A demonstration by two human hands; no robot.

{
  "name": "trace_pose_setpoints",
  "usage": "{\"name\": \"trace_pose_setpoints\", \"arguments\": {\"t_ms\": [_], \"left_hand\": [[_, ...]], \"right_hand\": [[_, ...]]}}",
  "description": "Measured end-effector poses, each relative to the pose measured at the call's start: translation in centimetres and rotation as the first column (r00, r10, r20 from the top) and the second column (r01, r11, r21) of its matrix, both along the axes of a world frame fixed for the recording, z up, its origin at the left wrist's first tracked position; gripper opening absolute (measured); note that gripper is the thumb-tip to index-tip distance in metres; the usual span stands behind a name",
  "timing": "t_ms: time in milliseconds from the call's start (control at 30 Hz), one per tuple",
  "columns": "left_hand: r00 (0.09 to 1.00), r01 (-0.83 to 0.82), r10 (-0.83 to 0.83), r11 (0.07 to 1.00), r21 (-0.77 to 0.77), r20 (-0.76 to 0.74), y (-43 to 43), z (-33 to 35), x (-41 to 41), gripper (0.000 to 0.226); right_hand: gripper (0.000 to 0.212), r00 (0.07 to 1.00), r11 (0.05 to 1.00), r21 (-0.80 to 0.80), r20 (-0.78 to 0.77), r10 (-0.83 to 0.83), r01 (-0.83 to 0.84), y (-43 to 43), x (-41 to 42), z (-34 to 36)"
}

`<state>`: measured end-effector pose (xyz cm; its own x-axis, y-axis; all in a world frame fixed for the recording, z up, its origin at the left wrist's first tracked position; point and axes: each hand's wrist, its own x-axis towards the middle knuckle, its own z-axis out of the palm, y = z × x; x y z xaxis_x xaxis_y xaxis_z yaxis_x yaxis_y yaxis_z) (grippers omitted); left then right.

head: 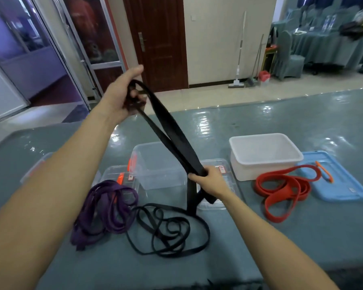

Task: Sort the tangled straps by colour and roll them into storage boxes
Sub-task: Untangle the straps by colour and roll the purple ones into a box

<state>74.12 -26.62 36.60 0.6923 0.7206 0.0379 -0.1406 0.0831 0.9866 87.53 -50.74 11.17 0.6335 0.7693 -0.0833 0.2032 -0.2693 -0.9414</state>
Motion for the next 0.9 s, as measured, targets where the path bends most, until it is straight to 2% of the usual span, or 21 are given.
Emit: {"name": "trace_pose_setpoints", "arguments": {"t_ms": [67,100,133,167,200,233,267,300,333,367,400,467,533,600,667,767,833,900], "left_hand": [[0.973,-0.052,0.066,0.996,0.071,-0.220,3.9,-4.2,-4.1,0.028],[0.906,-0.002,0.059,0.991,0.135,-0.420,5.5,-6.6,-6.2,0.028],[0.763,0.117,0.035,0.974,0.192,-0.646,6.7,-9.2,-8.1,0.030],[0.552,0.280,0.020,0.937,0.208,-0.834,7.3,-11.6,-9.6,0.034],[0.346,0.443,0.014,0.879,0.177,-0.938,7.1,-13.9,-10.6,0.046],[0.217,0.569,-0.006,0.813,0.121,-0.976,6.0,-15.9,-11.0,0.068],[0.193,0.629,-0.054,0.773,0.081,-0.980,4.5,-17.5,-10.6,0.095],[0.250,0.648,-0.134,0.759,0.063,-0.959,2.3,-18.8,-9.7,0.117],[0.352,0.656,-0.221,0.751,0.071,-0.909,0.0,-19.8,-8.3,0.131],[0.457,0.664,-0.302,0.742,0.095,-0.837,-2.2,-20.7,-6.7,0.133],[0.538,0.670,-0.361,0.732,0.126,-0.762,-4.1,-21.3,-5.0,0.126],[0.637,0.664,-0.418,0.725,0.185,-0.648,-7.1,-22.3,-2.3,0.095],[0.712,0.606,-0.418,0.772,0.192,-0.564,-8.8,-22.3,-0.8,0.059],[0.749,0.574,-0.436,0.803,0.161,-0.499,-9.6,-22.0,0.3,0.043],[0.739,0.607,-0.484,0.779,0.154,-0.468,-10.0,-21.7,1.3,0.045],[0.628,0.737,-0.620,0.668,0.103,-0.471,-10.5,-21.8,3.1,0.053],[0.487,0.813,-0.570,0.573,0.104,-0.662,-9.8,-22.4,4.1,0.055],[0.283,0.887,-0.421,0.457,0.068,-0.862,-8.3,-22.8,4.4,0.048]], "right_hand": [[0.010,0.997,0.998,-0.031,0.047,0.054,-0.052,-1.2,1.0,0.6],[0.009,0.996,0.996,-0.016,0.009,0.083,-0.083,-1.6,1.5,1.3],[0.008,0.993,0.993,-0.022,-0.014,0.114,-0.114,-1.9,1.8,2.2],[0.005,0.989,0.989,-0.032,-0.014,0.144,-0.144,-2.1,2.0,3.2],[0.003,0.983,0.982,-0.074,0.040,0.179,-0.176,-1.9,2.2,4.1],[0.003,0.968,0.968,-0.126,0.095,0.231,-0.218,-1.6,2.3,5.1],[0.006,0.942,0.945,-0.196,0.159,0.295,-0.263,-1.0,2.2,6.1],[0.009,0.908,0.915,-0.262,0.206,0.364,-0.307,-0.3,1.7,7.0],[0.013,0.869,0.881,-0.330,0.249,0.427,-0.338,0.5,1.2,7.8],[0.017,0.827,0.848,-0.390,0.289,0.482,-0.358,1.3,0.6,8.4],[0.019,0.781,0.815,-0.449,0.329,0.531,-0.365,1.9,0.0,8.9],[0.022,0.724,0.754,-0.531,0.332,0.605,-0.386,2.4,-0.5,9.8],[0.030,0.743,0.730,-0.536,0.256,0.618,-0.423,1.8,0.2,10.8],[0.033,0.789,0.754,-0.492,0.196,0.583,-0.435,0.3,1.8,11.6],[0.036,0.845,0.812,-0.429,0.175,0.505,-0.396,-1.5,3.6,11.8],[0.040,0.926,0.888,-0.347,0.112,0.360,-0.303,-4.3,5.7,10.6],[0.036,0.938,0.889,-0.358,0.083,0.335,-0.286,-5.9,7.0,9.4],[0.032,0.947,0.898,-0.347,0.070,0.314,-0.272,-7.1,8.7,8.0]]}}
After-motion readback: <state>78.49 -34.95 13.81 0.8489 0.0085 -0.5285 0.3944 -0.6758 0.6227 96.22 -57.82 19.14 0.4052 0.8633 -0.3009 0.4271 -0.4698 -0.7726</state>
